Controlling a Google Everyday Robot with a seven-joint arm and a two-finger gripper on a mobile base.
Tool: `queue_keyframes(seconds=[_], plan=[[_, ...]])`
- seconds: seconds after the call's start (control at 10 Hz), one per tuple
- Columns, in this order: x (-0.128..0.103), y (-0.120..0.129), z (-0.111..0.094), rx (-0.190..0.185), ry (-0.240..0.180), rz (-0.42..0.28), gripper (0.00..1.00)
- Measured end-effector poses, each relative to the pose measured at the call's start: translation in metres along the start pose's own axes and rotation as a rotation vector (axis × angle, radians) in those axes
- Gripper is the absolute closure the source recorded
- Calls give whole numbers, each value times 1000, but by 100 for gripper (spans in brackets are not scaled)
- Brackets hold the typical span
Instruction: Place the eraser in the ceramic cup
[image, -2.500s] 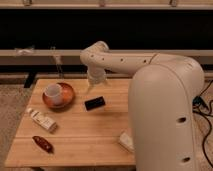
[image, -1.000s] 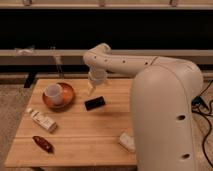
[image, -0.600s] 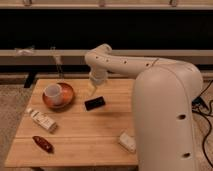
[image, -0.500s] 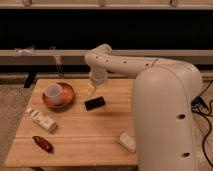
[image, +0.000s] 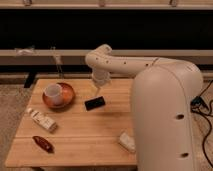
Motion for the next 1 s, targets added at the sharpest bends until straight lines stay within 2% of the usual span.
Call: queue_keyframes(seconds=[0.2,0.4,0.6,1.0], plan=[[-5,1,7,11,8,-154,20],[-14,11,19,-6,-24,-282,20],[-20,20,33,-19,-46,-360,20],[-30,42,69,-32,-36,-462,20]])
